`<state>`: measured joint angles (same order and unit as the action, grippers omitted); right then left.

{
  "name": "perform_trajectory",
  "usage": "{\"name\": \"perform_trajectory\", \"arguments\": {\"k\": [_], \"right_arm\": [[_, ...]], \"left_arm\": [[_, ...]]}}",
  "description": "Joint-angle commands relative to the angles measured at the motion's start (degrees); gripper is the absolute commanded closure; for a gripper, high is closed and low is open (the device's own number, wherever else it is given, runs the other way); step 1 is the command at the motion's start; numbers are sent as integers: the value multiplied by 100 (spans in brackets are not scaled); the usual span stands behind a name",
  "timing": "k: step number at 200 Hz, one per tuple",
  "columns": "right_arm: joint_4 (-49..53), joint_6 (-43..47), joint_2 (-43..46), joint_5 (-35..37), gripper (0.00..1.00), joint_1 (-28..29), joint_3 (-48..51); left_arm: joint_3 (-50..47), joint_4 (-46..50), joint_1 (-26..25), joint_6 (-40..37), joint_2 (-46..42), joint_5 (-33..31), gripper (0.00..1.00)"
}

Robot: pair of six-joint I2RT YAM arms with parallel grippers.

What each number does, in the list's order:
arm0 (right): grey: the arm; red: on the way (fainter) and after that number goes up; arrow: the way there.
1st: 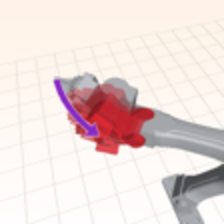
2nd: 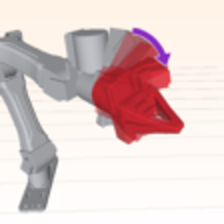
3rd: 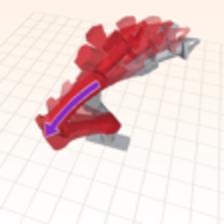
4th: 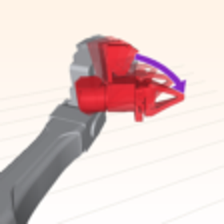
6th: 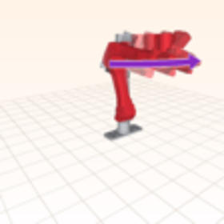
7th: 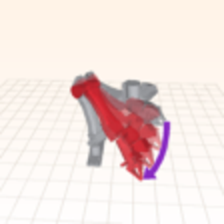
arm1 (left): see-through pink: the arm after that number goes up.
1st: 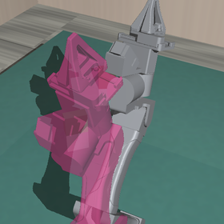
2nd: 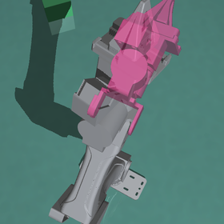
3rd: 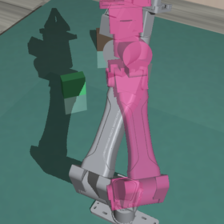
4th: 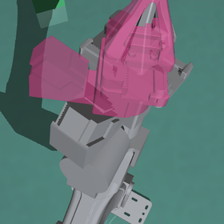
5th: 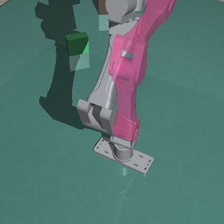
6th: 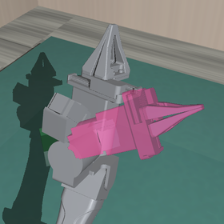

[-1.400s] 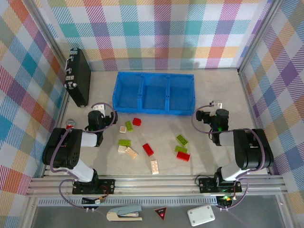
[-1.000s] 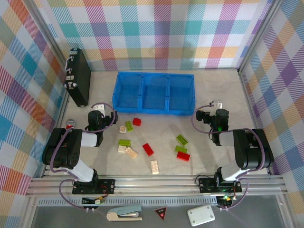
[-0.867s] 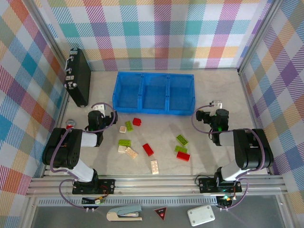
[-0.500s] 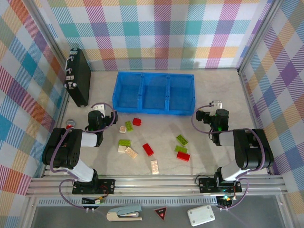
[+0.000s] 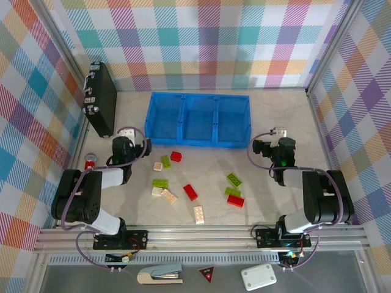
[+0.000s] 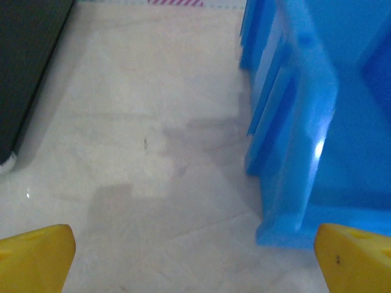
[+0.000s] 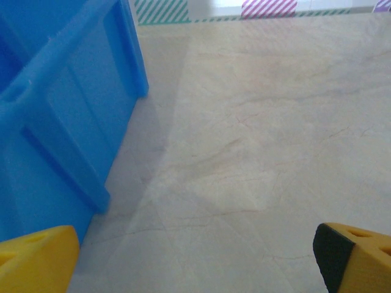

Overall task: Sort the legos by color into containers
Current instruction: Pick up the lego from the bottom-center of the table.

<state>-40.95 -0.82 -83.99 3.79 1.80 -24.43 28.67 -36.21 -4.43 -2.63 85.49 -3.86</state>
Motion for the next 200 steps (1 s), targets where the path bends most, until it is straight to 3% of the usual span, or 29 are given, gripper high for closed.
{"name": "perform_trajectory", "arguments": {"k": [1,54,84,131,200], "right_arm": [[437,-22,222,-97,1,-31,-243],[2491,-202,880,-211,0,-32,-819],[4047,-470,1270,-421,2,-32,-1257],[5875,-932,1586,-894,9,94,-1848],[7677,-1278,1166,-504,15,1371,-2631]], "left_arm": [[282,728,-39,-76,-274,68,0],[567,1675,-32,463,-822,-151,0],[1004,2867,-36,914,-1035,-142,0],[1850,4720,-42,1314,-1252,597,0],[3055,6973,-41,1163,-1367,1359,0]]}}
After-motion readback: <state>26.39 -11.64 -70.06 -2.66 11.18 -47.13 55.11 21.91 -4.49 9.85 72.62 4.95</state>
